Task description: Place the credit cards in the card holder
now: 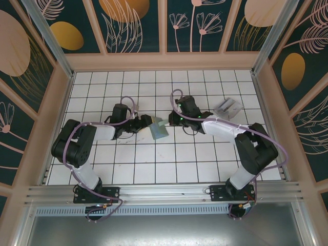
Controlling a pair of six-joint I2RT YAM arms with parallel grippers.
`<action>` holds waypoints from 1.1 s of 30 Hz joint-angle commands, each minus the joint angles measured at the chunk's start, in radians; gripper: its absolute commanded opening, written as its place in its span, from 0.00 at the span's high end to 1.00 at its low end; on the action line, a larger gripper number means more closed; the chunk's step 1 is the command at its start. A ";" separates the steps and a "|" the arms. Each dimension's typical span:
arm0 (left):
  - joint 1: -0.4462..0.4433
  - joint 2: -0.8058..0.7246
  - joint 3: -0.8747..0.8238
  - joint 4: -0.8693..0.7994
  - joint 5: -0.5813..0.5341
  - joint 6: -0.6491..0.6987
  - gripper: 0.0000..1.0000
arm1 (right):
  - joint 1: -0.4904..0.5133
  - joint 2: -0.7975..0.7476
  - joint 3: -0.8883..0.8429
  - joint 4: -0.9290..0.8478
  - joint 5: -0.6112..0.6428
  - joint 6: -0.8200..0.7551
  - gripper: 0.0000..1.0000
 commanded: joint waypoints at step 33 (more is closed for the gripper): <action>-0.030 -0.016 0.070 0.005 0.060 -0.031 1.00 | -0.117 -0.015 -0.125 -0.031 0.158 -0.045 0.55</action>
